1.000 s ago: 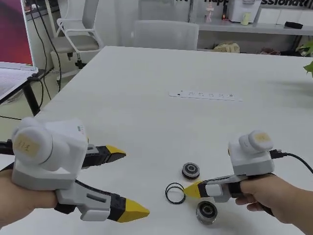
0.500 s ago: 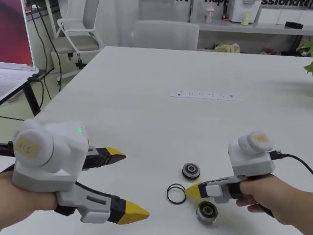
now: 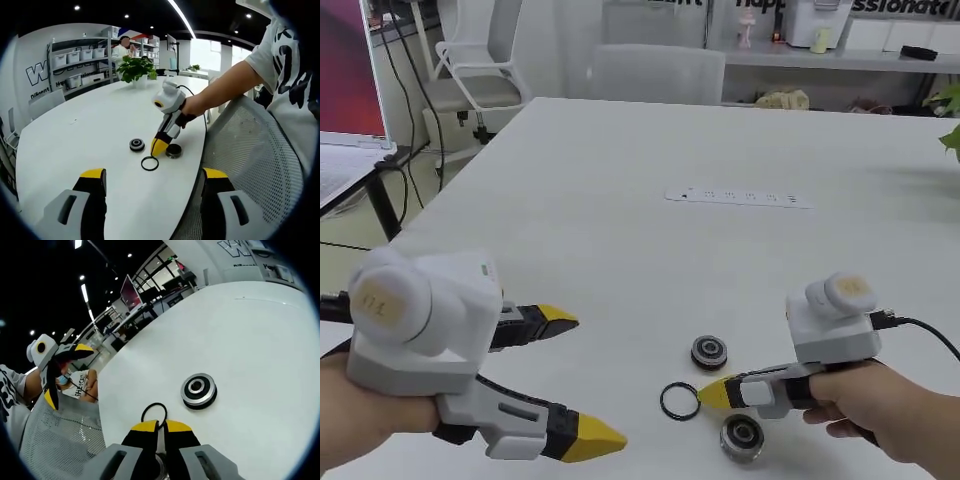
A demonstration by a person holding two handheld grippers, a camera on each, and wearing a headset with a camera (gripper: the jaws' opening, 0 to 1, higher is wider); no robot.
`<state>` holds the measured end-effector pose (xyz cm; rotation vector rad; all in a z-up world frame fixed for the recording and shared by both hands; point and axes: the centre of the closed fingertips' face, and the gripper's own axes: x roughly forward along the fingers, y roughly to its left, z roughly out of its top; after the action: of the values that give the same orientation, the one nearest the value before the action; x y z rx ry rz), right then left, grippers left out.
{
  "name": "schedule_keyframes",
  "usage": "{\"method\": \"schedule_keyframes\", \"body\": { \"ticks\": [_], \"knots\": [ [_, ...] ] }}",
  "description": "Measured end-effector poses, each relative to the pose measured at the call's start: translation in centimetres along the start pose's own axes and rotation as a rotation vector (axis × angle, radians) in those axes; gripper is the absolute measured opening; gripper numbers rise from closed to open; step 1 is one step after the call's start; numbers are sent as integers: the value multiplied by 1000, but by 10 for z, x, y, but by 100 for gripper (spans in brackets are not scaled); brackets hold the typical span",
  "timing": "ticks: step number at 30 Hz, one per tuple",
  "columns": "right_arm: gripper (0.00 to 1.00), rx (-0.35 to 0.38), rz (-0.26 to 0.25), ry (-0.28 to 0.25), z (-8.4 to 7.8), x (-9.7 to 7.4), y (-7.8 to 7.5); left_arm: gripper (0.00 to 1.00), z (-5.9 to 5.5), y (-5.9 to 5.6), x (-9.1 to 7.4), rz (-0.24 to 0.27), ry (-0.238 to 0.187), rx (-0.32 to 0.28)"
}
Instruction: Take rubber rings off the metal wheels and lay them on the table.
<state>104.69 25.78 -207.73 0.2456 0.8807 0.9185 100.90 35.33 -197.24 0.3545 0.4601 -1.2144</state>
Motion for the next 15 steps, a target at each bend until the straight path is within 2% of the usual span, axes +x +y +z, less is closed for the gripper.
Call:
{"method": "schedule_keyframes", "body": {
  "ticks": [8, 15],
  "knots": [
    [3, -18, -4, 7, -1, 0, 0, 75, -1, -1, 0, 1, 0, -5],
    [5, -21, -2, -23, 9, -8, 2, 74, -6, 2, -2, 5, 8, -11]
  ]
}}
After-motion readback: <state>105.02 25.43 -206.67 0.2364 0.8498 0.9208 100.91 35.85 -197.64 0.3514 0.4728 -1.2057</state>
